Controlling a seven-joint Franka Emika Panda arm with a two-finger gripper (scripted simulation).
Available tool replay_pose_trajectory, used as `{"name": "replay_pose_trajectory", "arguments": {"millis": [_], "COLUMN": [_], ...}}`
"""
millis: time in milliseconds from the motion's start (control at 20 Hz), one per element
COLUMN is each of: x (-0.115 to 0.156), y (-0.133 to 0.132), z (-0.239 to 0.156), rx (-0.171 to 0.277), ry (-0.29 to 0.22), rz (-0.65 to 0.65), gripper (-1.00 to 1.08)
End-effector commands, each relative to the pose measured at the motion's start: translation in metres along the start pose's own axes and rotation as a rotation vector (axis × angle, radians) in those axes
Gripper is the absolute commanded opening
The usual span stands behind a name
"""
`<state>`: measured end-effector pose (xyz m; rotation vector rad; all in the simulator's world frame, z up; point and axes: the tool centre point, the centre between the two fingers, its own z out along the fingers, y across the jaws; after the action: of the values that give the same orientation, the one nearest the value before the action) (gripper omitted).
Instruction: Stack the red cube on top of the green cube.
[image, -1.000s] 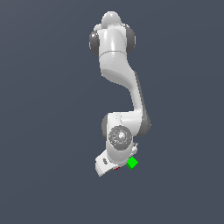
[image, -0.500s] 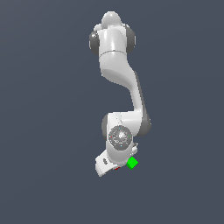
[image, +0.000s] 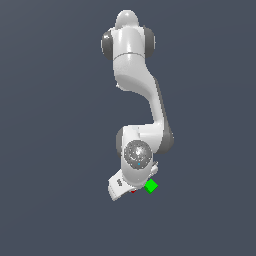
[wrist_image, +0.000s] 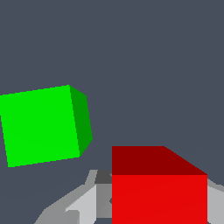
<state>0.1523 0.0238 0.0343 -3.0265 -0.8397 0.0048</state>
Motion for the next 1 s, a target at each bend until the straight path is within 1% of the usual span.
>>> {"name": "replay_pose_trajectory", "arguments": {"millis": [0,300,500,700,950], "x": [0.0,0.0,0.0,0.001,0.001], "y": [0.0,0.0,0.0,0.0,0.0], "z": [-0.014,-0.057,-0.076,-0.085,-0.085], "rx": [-0.001,-0.001,-0.002,-0.002,-0.002], "ry": [0.002,0.002,0.003,0.003,0.003], "rz": [0.0,0.0,0.0,0.0,0.0], "gripper": [-1.0,-1.0,-1.0,-1.0,-1.0]}}
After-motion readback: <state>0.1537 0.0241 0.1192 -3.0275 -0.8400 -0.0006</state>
